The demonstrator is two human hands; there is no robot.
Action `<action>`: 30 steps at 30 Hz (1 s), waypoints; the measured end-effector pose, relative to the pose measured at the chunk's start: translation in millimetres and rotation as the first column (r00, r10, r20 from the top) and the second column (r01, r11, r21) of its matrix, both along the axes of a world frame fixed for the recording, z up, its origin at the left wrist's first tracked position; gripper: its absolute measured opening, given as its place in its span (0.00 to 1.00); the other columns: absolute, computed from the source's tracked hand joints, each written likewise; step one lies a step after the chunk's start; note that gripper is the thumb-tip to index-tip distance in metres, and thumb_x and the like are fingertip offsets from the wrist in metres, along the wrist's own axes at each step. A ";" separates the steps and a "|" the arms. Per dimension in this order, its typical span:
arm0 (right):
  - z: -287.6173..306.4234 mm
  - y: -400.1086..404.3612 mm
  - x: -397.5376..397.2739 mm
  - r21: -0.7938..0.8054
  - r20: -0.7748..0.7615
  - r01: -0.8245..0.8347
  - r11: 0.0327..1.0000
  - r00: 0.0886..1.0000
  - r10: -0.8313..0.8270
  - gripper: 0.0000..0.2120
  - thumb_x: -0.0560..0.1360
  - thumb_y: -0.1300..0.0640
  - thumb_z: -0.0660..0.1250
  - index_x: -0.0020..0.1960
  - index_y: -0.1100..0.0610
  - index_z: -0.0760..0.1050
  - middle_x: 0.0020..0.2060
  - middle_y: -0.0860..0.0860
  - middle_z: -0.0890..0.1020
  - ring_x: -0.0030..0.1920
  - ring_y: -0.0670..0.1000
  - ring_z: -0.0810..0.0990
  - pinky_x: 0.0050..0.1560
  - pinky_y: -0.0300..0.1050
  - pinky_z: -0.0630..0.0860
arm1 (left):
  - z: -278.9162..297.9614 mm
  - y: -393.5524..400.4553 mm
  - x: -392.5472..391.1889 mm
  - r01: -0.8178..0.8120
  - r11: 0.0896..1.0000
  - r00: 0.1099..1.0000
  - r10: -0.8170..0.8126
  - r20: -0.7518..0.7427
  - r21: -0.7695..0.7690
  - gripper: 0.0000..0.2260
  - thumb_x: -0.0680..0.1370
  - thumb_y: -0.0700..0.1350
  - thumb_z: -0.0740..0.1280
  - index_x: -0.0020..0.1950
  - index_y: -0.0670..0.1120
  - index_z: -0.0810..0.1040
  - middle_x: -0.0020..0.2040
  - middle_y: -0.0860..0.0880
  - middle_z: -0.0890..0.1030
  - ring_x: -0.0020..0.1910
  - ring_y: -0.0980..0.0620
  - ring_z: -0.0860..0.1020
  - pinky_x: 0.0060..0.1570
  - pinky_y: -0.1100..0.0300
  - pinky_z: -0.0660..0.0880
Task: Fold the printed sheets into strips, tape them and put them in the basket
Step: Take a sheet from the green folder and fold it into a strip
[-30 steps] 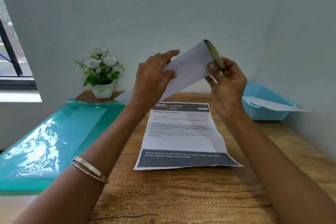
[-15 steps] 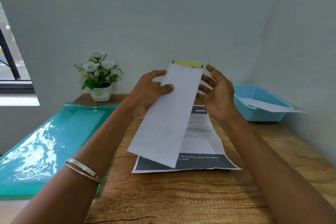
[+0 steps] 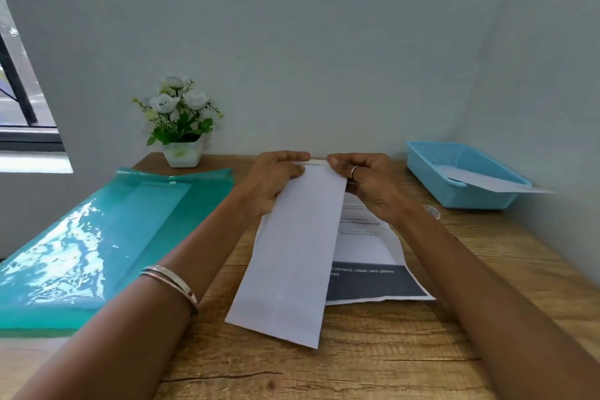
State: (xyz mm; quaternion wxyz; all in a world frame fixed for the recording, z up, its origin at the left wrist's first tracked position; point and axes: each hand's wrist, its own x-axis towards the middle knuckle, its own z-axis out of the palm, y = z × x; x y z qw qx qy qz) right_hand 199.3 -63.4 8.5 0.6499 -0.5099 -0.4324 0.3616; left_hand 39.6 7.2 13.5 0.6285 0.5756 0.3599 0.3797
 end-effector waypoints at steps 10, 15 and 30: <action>3.2 -4.8 5.5 -0.209 -0.014 0.018 0.978 1.000 -0.021 0.07 0.70 0.60 0.74 0.47 0.60 0.81 0.42 0.57 0.83 0.43 0.55 0.81 0.49 0.53 0.80 | 0.5 1.4 1.3 -0.004 0.993 0.999 0.010 -0.051 0.114 0.04 0.74 0.37 0.71 0.46 0.44 0.84 0.44 0.44 0.84 0.42 0.49 0.82 0.41 0.58 0.80; 10.0 -6.7 7.6 -0.267 -0.074 -0.030 0.963 0.997 0.011 0.04 0.71 0.66 0.71 0.45 0.65 0.80 0.39 0.57 0.84 0.42 0.54 0.82 0.49 0.51 0.80 | 4.7 0.6 -0.9 0.165 0.982 0.982 -0.154 -0.113 0.096 0.09 0.75 0.37 0.70 0.54 0.44 0.82 0.50 0.42 0.84 0.45 0.47 0.82 0.48 0.54 0.79; 28.0 -34.0 45.2 0.002 0.124 0.321 0.947 0.940 -0.319 0.07 0.69 0.64 0.75 0.46 0.61 0.80 0.41 0.55 0.84 0.41 0.52 0.83 0.42 0.47 0.82 | 28.2 32.8 -43.5 0.167 0.699 0.707 0.406 -0.578 0.696 0.17 0.69 0.46 0.75 0.57 0.47 0.80 0.52 0.47 0.81 0.53 0.45 0.78 0.53 0.53 0.73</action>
